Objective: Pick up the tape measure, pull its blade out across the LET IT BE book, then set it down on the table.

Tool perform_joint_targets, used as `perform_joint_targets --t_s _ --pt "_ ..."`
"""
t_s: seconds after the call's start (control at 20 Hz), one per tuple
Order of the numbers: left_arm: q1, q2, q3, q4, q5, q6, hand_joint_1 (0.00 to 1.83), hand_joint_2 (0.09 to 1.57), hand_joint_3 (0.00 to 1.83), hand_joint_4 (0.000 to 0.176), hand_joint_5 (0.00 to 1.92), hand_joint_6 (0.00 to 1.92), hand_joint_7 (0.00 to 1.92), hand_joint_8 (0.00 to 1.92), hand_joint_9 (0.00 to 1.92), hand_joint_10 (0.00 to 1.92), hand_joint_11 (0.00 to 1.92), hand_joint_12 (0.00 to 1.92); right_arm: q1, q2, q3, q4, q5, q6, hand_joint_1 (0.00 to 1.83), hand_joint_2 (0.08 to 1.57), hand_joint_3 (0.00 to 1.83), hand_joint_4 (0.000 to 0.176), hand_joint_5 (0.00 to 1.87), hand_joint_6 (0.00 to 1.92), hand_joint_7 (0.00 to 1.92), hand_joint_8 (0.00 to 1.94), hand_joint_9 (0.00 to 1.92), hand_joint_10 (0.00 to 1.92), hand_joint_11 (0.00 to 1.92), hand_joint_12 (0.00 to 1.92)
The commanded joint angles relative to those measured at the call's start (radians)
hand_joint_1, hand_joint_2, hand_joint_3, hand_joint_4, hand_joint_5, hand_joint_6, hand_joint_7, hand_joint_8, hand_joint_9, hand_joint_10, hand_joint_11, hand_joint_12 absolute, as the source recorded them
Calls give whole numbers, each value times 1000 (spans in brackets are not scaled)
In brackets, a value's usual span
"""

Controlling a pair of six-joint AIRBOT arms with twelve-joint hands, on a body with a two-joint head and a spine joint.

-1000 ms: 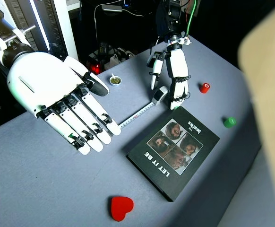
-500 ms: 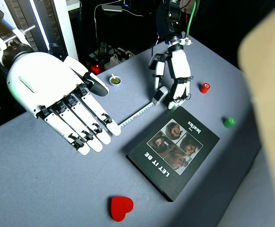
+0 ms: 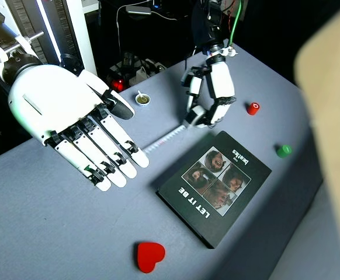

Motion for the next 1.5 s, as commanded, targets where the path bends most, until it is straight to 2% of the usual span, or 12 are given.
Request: perform_joint_targets --t_s 0.0,0.3,0.4,0.45,0.55,0.6,0.65,0.7,0.85,1.0,1.25,1.45 --pt "-30 22 -5 9 -73 0 1377 1096 0 0 871 1096 1118 637 984 1117 816 1030 20 0 6 -106 -31 20 186 1222 2 3 328 1 459 2 421 5 11 1110" --pt "-193 104 -18 -92 37 104 1375 1103 0 0 857 1114 1112 681 946 1149 792 1020 97 -12 55 -178 93 71 186 1222 1 3 327 1 460 2 420 3 12 1111" --pt "-236 123 -13 -138 69 148 1375 1104 0 0 851 1119 1098 692 960 1141 796 1021 144 -24 81 -178 163 51 204 1215 0 2 337 3 452 1 408 1 0 1090" --pt "-259 128 -7 -162 84 166 1375 1104 0 0 852 1122 1097 692 960 1141 798 1021 166 -35 95 -177 194 43 278 1189 0 0 353 9 441 2 396 2 0 1081" --pt "-319 129 13 -212 122 206 1375 1105 0 0 852 1123 1096 692 960 1141 798 1022 230 -65 139 -136 292 -15 316 1179 0 0 359 10 439 2 392 2 0 1078" --pt "-355 126 22 -244 138 229 1375 1105 0 0 852 1122 1096 693 959 1143 813 1028 267 -85 163 -109 321 -45 552 1163 0 0 382 17 439 2 382 3 0 1075" --pt "-398 123 30 -287 157 273 1375 1105 0 0 852 1122 1096 693 959 1143 813 1028 295 -102 185 -91 339 -64 552 1163 0 0 382 17 439 2 382 3 0 1075" --pt "-422 123 34 -321 172 306 1378 1098 0 0 858 1095 1126 657 969 1127 834 1019 310 -105 196 -89 352 -58 966 1110 0 0 490 21 430 0 391 3 28 1100" --pt "-479 123 52 -421 219 392 1380 1090 0 0 874 1070 1157 609 980 1102 855 996 309 -98 202 -83 362 -43 1105 1122 0 0 483 7 473 19 435 17 50 1116" --pt "-500 121 66 -501 248 460 1378 1094 1 0 865 1084 1141 637 970 1119 844 998 298 -100 218 -54 373 -49 1158 1122 0 0 497 10 492 16 455 19 66 1120" --pt "-523 121 99 -504 292 483 1380 1088 0 0 889 1079 1154 586 983 1097 843 979 338 -134 280 47 402 -90 1156 1120 0 0 517 12 504 12 454 13 58 1110" --pt "-508 125 103 -506 293 483 1380 1088 0 0 887 1080 1152 584 985 1099 850 980 374 -178 339 138 409 -140 1166 1122 0 0 528 12 539 17 484 20 91 1114"
